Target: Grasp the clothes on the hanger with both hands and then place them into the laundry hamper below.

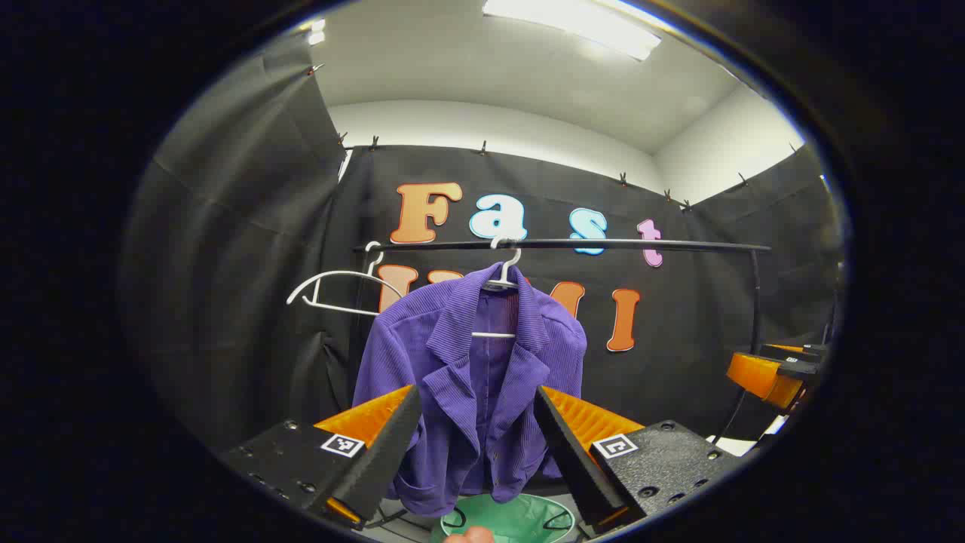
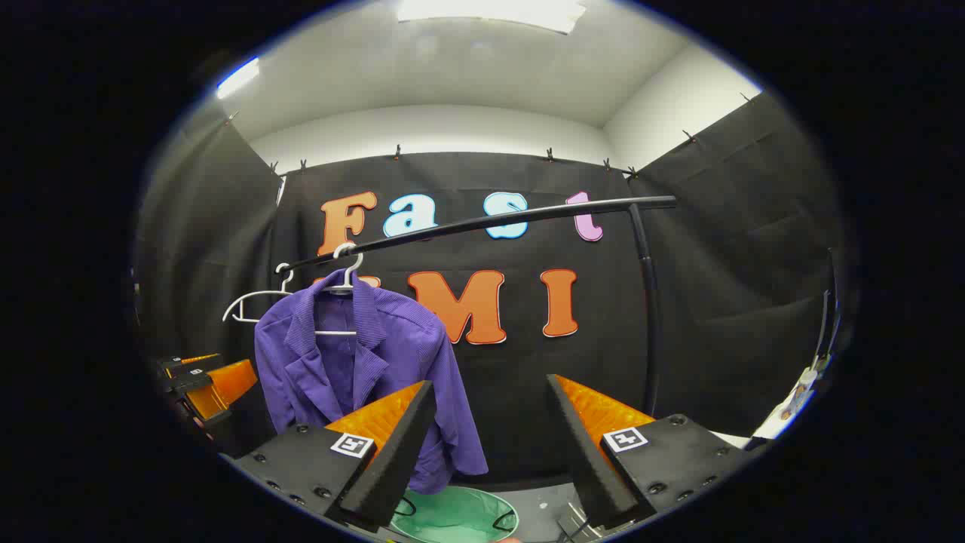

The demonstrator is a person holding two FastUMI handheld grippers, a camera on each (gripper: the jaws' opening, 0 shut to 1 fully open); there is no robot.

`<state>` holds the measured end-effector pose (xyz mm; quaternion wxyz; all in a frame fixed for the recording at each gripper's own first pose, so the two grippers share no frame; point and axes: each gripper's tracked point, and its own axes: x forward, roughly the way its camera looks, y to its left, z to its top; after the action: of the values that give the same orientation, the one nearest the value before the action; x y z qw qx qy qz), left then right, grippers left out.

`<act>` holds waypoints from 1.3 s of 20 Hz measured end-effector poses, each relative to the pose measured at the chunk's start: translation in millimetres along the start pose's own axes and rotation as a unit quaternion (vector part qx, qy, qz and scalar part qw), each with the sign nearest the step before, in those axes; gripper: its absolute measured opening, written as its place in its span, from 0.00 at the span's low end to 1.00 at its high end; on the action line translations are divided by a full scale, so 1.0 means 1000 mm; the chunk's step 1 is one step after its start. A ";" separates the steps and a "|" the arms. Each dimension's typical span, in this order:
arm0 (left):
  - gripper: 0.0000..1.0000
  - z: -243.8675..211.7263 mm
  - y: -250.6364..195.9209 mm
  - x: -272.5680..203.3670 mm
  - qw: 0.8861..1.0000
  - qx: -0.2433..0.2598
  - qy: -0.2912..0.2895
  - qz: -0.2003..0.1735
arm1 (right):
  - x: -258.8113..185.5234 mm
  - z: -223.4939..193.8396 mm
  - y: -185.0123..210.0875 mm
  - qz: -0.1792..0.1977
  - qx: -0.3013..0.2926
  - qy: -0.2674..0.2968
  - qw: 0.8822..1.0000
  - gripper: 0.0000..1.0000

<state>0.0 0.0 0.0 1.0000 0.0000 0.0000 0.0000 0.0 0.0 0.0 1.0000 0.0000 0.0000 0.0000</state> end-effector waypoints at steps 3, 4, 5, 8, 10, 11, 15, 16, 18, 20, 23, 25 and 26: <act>0.95 -0.006 -0.012 0.010 1.000 -0.003 -0.002 0.025 | 0.029 -0.015 -0.014 0.018 -0.006 0.010 1.000 0.95; 0.92 -0.005 -0.018 0.011 0.999 -0.008 -0.006 0.033 | 0.038 -0.017 -0.022 0.021 -0.008 0.010 1.000 0.95; 0.92 -0.005 -0.022 0.013 0.999 -0.013 -0.010 0.043 | 0.047 -0.017 -0.028 0.025 -0.014 0.008 1.000 0.95; 0.95 -0.009 -0.031 0.016 0.997 -0.027 -0.014 0.068 | 0.061 -0.019 -0.034 0.056 -0.021 0.003 0.998 0.95; 0.92 -0.015 -0.029 0.018 0.996 -0.013 -0.010 0.090 | 0.066 -0.020 -0.032 0.075 -0.008 0.006 0.997 0.95; 0.92 -0.015 -0.030 0.019 0.995 -0.006 -0.010 0.098 | 0.067 -0.021 -0.030 0.083 -0.001 0.008 0.997 0.95; 0.95 -0.020 -0.039 0.031 0.997 -0.012 -0.008 0.077 | 0.073 -0.023 -0.032 0.077 0.009 0.008 0.997 0.95; 0.95 -0.022 -0.037 0.035 0.997 -0.010 -0.002 0.073 | 0.075 -0.024 -0.032 0.072 0.008 0.010 0.997 0.96; 0.95 -0.022 -0.034 0.041 0.998 -0.004 -0.005 0.069 | 0.079 -0.021 -0.029 0.069 0.009 0.006 0.998 0.96; 0.95 -0.026 -0.029 0.048 0.998 -0.008 -0.004 0.069 | 0.082 -0.020 -0.026 0.066 0.005 0.005 0.998 0.96; 0.92 -0.032 -0.025 0.059 0.998 -0.015 -0.001 0.063 | 0.087 -0.019 -0.019 0.062 -0.001 -0.002 0.998 0.95; 0.92 -0.035 -0.018 0.063 0.998 -0.016 0.003 0.064 | 0.089 -0.023 -0.007 0.072 -0.001 0.000 0.997 0.95; 0.95 -0.036 -0.014 0.065 0.998 -0.018 0.003 0.066 | 0.090 -0.025 -0.003 0.074 -0.001 0.002 0.997 0.95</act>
<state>64.5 -14.5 -36.4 0.9977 -0.0180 0.0032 0.0658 90.5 -3.1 -24.7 0.9973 -0.0008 0.0022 0.0739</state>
